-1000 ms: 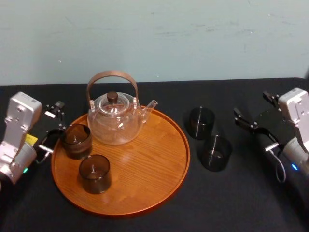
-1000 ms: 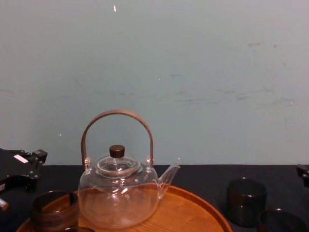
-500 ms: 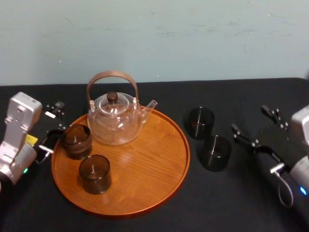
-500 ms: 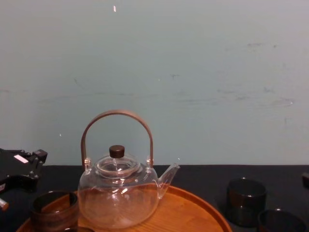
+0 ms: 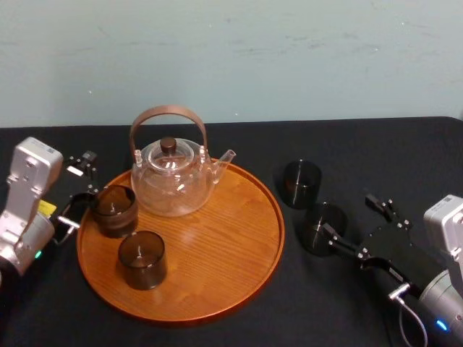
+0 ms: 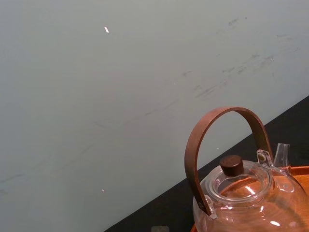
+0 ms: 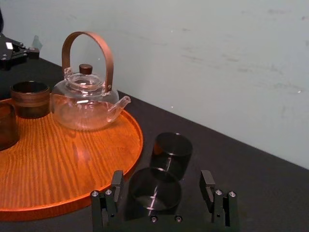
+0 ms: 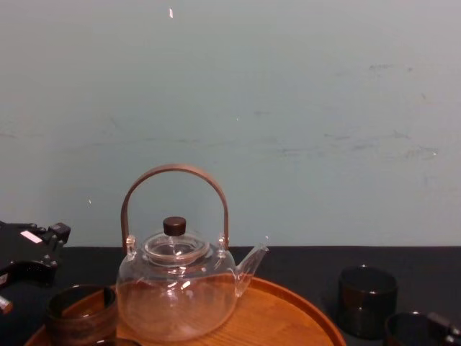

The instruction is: Pick up the glass from the table and place it on the tray.

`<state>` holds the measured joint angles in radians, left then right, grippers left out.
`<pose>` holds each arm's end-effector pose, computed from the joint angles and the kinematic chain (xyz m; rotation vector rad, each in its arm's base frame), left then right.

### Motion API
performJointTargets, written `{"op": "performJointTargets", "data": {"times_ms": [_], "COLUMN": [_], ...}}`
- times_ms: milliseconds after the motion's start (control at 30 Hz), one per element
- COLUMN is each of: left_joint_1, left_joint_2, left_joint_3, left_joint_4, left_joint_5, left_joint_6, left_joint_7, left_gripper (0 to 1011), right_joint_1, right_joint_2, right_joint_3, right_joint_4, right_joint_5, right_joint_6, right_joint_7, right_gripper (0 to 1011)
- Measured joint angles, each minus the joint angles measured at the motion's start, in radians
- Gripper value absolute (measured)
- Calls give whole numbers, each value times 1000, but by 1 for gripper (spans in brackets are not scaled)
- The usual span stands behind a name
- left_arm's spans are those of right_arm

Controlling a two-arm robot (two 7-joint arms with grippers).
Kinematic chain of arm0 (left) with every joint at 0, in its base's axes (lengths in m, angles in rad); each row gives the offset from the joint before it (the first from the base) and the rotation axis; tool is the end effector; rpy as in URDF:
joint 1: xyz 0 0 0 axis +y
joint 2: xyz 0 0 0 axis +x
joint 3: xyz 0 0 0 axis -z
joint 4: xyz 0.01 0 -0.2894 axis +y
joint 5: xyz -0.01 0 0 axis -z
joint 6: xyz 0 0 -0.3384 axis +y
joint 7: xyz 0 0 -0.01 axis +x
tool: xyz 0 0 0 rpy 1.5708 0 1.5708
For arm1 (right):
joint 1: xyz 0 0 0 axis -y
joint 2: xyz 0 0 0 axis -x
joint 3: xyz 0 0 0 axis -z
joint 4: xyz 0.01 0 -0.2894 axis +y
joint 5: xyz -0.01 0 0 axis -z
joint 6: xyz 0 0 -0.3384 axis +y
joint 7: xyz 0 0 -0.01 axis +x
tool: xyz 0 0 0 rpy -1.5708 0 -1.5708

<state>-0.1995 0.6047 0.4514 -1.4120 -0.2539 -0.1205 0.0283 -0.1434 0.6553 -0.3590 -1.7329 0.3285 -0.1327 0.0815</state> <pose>0.3860 0.0745 -0.3075 0.3045 -0.2850 1.2480 0.2910 -0.0487 -0.3123 -0.2080 -0.1374 -1.0525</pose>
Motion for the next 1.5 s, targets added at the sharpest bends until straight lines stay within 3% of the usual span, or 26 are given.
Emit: {"op": "performJointTargets", "data": {"times_ms": [300, 667, 1500], "left_joint_1": [0, 0, 0], "left_joint_2": [0, 0, 0], "left_joint_3": [0, 0, 0], "left_joint_4": [0, 0, 0], "left_joint_5": [0, 0, 0], "left_joint_6": [0, 0, 0], "left_joint_7": [0, 0, 0], "left_gripper": [0, 0, 0], "right_joint_1": [-1, 41, 135], "right_joint_2": [-27, -70, -164], "right_joint_3": [18, 26, 22], "right_joint_4": [34, 109, 244], "right_joint_5": [28, 60, 22], "right_joint_6": [11, 34, 65], "right_joint_7": [38, 114, 205], "right_gripper": [1008, 1008, 1009]}}
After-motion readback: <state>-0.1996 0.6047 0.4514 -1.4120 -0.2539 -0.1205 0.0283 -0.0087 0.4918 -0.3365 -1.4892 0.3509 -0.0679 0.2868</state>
